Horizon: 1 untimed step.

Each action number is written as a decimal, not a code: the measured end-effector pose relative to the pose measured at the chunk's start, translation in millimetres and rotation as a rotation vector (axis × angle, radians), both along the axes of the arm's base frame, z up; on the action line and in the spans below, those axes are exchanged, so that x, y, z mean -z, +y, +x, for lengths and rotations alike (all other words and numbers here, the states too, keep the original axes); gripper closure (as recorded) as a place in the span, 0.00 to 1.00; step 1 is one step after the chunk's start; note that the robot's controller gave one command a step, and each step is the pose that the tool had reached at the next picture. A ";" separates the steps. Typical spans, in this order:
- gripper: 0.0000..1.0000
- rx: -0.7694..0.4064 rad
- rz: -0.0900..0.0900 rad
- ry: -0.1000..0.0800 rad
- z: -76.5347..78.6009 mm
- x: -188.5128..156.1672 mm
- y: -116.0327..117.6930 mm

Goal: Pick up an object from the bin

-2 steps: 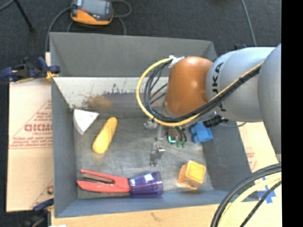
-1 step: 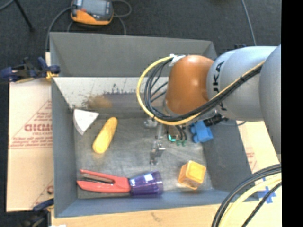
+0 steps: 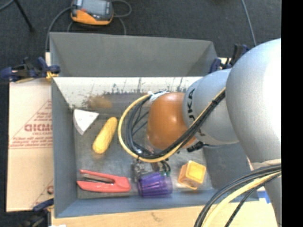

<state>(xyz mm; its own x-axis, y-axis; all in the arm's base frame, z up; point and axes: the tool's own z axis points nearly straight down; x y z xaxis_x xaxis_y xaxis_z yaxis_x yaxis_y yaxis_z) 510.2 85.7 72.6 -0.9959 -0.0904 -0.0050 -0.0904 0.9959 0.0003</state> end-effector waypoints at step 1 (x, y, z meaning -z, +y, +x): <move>0.00 0.002 0.002 -0.005 0.7 0.5 0.5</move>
Offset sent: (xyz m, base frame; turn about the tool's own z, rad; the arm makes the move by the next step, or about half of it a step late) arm 0.0000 0.0000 0.0000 0.0000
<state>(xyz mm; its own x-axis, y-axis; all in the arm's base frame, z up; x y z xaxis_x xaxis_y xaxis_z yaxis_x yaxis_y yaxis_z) 510.8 86.2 72.1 -0.9961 -0.0880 -0.0099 -0.0880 0.9961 0.0017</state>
